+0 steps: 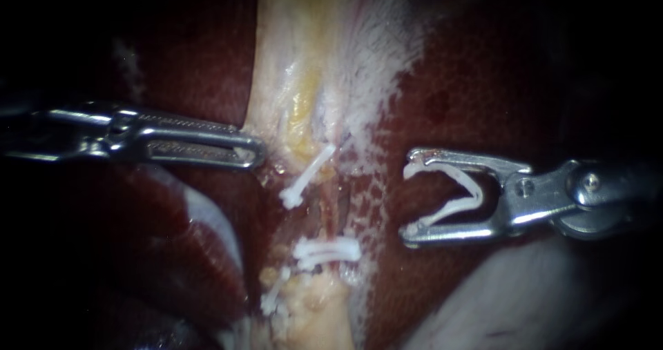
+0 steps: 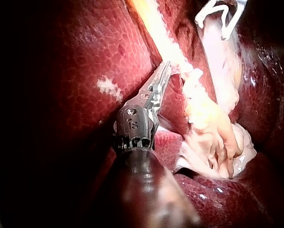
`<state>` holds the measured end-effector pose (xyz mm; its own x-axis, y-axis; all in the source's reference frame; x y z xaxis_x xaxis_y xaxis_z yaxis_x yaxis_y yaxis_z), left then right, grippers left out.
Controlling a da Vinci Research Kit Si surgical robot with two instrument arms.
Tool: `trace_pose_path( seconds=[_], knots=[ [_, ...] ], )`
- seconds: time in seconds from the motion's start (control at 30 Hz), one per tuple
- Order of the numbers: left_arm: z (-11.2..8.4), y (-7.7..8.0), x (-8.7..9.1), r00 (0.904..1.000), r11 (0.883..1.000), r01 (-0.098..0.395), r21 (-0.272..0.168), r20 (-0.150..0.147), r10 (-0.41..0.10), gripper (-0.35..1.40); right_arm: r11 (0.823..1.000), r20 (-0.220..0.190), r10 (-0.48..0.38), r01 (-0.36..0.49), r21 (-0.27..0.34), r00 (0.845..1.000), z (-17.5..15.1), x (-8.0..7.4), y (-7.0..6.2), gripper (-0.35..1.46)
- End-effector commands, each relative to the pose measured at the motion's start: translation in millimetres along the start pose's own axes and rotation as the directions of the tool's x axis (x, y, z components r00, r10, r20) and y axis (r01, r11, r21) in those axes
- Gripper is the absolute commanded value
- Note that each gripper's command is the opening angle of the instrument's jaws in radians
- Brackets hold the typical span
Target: Clipping third clip right tube
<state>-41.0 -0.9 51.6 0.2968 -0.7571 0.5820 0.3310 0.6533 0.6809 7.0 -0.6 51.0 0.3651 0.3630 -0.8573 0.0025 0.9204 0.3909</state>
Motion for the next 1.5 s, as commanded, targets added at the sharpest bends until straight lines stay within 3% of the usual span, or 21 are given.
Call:
trace_pose_path(
  seconds=[0.03,0.3,0.5,0.67,0.9,1.13,1.5],
  knots=[
    [-0.1,0.0,0.0,1.0000,1.000,0.000,0.000,0.000,0.000,-0.35,1.000,0.000,0.000,0.000,0.000,1.000,0.0,0.0,0.0,0.60],
    [-2.2,0.4,-1.4,1.0000,1.000,0.006,0.003,-0.001,-0.006,-0.35,1.000,0.001,-0.012,0.012,-0.001,1.000,1.0,-1.0,0.0,0.60],
    [-4.8,0.2,-3.1,0.9998,1.000,0.018,-0.013,0.002,-0.018,-0.35,0.995,-0.001,0.094,-0.093,0.020,0.996,3.0,-2.7,-0.3,0.60],
    [-6.6,-1.3,-4.5,0.9999,1.000,0.010,-0.012,0.014,-0.010,-0.35,0.989,0.000,0.135,-0.135,0.056,0.991,4.9,-3.3,-0.2,0.60],
    [-8.6,-4.7,-6.4,0.9994,1.000,-0.007,-0.010,0.035,0.008,-0.35,0.983,0.002,0.178,-0.178,0.054,0.984,7.2,-3.5,0.2,0.58],
    [-9.1,-6.8,-7.0,0.9991,1.000,-0.011,-0.011,0.042,0.011,-0.35,0.976,0.008,0.198,-0.198,0.094,0.980,10.3,-4.0,1.0,0.57],
    [-8.9,-7.2,-7.2,0.9990,1.000,-0.010,-0.016,0.043,0.011,-0.35,0.967,0.020,0.202,-0.203,0.157,0.979,14.2,-4.2,0.9,0.55]
  ],
)
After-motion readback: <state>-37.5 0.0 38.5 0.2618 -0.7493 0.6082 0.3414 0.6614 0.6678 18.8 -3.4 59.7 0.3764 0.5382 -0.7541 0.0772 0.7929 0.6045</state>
